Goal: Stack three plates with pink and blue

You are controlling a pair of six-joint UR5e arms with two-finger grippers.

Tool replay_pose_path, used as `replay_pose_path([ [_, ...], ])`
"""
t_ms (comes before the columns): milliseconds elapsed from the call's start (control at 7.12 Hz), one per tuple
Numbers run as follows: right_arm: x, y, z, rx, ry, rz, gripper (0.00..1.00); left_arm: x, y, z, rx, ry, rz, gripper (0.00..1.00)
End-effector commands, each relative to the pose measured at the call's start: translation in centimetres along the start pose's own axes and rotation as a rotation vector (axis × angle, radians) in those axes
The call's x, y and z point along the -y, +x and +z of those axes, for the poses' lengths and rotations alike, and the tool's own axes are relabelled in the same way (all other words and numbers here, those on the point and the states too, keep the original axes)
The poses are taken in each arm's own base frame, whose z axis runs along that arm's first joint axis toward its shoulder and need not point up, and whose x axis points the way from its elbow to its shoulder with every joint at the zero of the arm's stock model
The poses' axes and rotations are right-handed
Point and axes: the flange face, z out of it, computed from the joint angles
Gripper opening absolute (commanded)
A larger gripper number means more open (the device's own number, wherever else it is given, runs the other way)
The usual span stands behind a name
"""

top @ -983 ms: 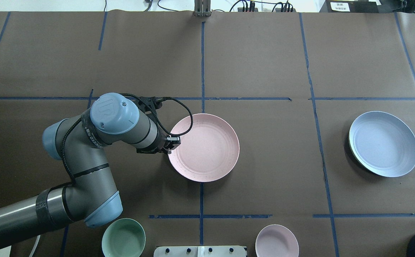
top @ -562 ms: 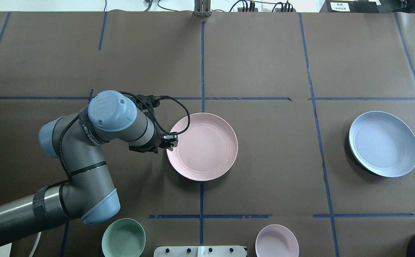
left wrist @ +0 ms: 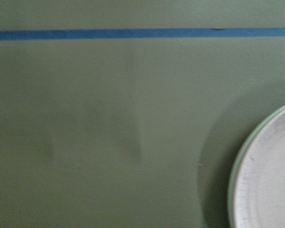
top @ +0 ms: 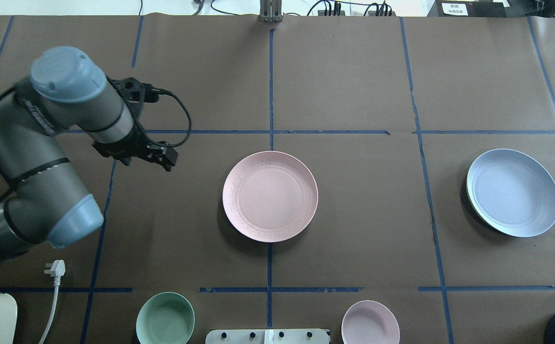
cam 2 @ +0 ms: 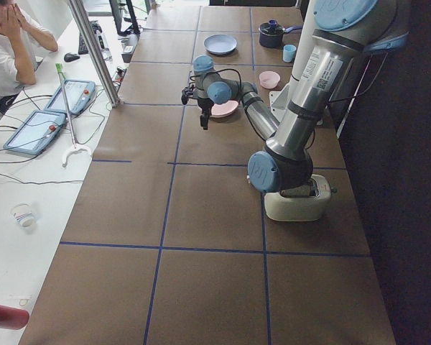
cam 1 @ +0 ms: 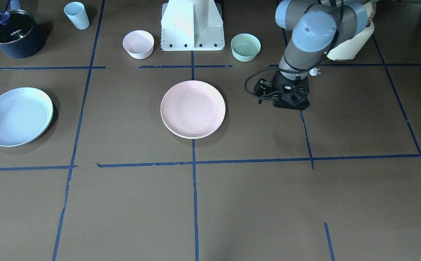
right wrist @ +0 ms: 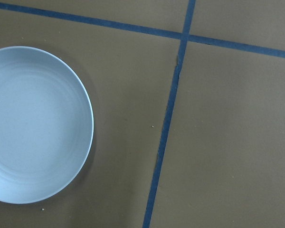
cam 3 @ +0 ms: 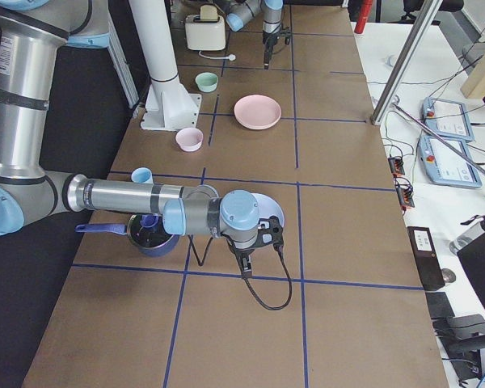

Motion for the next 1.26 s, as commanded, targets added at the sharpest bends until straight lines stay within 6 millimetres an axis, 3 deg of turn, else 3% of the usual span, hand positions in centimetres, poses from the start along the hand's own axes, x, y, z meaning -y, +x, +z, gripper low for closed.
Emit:
replay_pose_path([
  [0,2.1,-1.4,-0.5,0.012,0.016,-0.004,1.00,-2.3,-18.1,-5.5,0.078,-0.024,0.126,1.00],
  [140,2.1,-1.5,-0.4,0.014,0.016,0.037,1.00,-5.3,-28.0,-7.3,0.039,-0.043,0.130,1.00],
  [281,2.4,-1.8,-0.6,0.013,0.040,0.040,1.00,-9.1,-36.5,-7.4,0.012,-0.063,0.108,1.00],
  [421,2.6,-2.1,-0.5,0.013,0.050,0.045,1.00,-13.1,-43.4,-7.5,0.000,-0.065,0.074,1.00],
  [562,2.7,-2.6,-0.1,0.016,0.050,0.054,1.00,-15.7,-48.7,-7.6,-0.001,-0.058,0.063,1.00],
  [702,3.2,-4.2,1.6,0.022,0.021,0.073,1.00,-18.3,-51.0,-7.8,-0.003,-0.046,0.037,1.00],
  [843,3.5,-6.0,3.4,0.034,0.033,0.107,1.00,-19.3,-51.4,-7.5,-0.007,-0.052,0.020,1.00],
  [983,3.0,-6.3,5.8,0.053,0.087,0.142,1.00,-19.3,-51.5,-7.4,-0.008,-0.054,0.015,1.00],
  [1124,2.3,-5.7,9.7,0.073,0.113,0.166,1.00,-19.3,-51.4,-7.5,-0.007,-0.052,0.016,1.00],
])
